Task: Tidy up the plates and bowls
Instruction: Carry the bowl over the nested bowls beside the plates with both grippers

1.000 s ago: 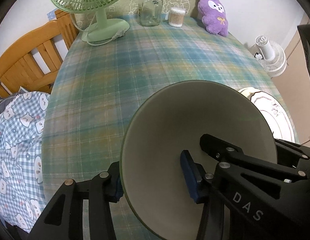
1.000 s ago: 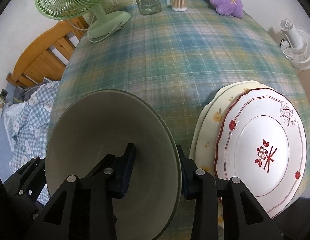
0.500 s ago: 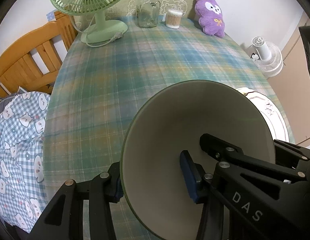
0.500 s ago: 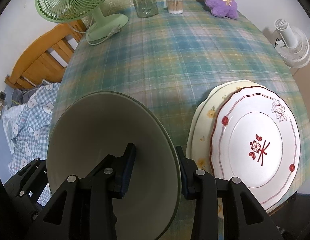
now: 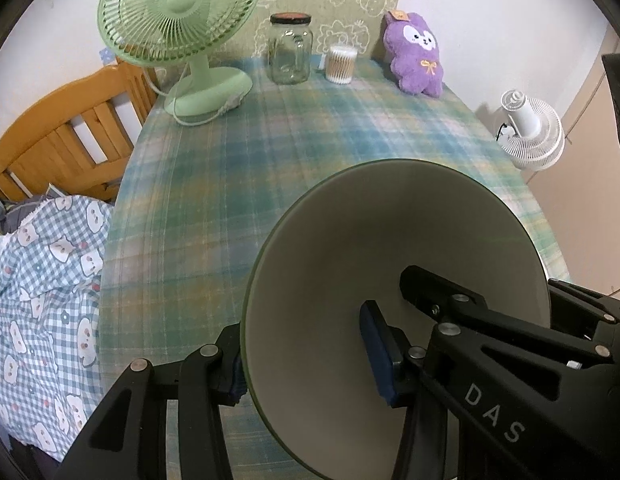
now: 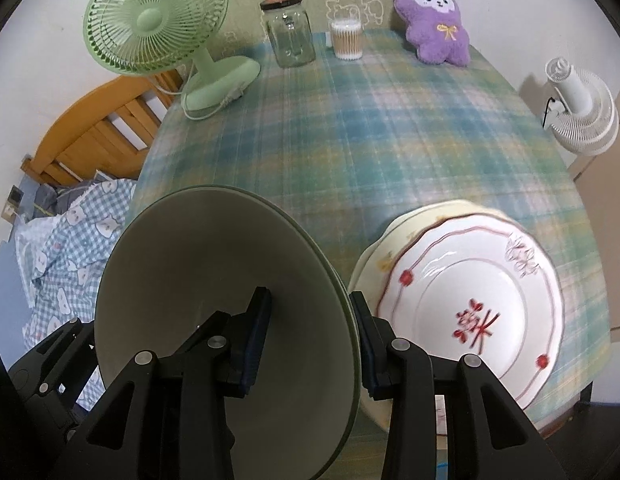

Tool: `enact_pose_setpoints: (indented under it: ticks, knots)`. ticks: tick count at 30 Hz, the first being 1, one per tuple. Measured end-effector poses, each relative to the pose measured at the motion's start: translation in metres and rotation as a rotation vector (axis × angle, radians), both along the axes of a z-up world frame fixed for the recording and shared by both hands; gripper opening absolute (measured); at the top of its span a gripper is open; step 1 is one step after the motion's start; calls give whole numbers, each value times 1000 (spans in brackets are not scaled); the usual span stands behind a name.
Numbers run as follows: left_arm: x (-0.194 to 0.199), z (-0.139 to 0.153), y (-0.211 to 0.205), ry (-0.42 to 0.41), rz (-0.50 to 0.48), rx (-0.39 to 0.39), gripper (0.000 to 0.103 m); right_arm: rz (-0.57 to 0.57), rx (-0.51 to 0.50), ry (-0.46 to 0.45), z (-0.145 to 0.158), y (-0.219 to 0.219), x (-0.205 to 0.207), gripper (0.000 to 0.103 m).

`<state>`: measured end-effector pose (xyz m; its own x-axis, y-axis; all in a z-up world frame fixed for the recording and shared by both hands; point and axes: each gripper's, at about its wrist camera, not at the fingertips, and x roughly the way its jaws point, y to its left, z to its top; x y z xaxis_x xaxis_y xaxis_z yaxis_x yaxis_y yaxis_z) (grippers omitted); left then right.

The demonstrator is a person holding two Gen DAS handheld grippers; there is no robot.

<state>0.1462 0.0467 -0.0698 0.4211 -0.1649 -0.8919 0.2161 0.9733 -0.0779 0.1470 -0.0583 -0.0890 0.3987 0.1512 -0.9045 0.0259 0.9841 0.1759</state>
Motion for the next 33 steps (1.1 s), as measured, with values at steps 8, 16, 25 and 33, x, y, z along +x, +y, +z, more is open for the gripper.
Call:
enact_pose_setpoints:
  ticks: [8, 16, 25, 33]
  knots:
    - [-3, 15, -25, -21, 35, -11, 48, 26, -7, -25, 17, -24, 1, 42]
    - [-9, 25, -55, -40, 45, -14, 49, 35, -17, -38, 30, -56, -3, 42]
    - [-14, 25, -96, -32, 46, -19, 49, 26, -20, -31, 31, -96, -10, 42]
    - [-14, 16, -134, -4, 42, -20, 49, 16, -24, -5, 23, -133, -11, 42]
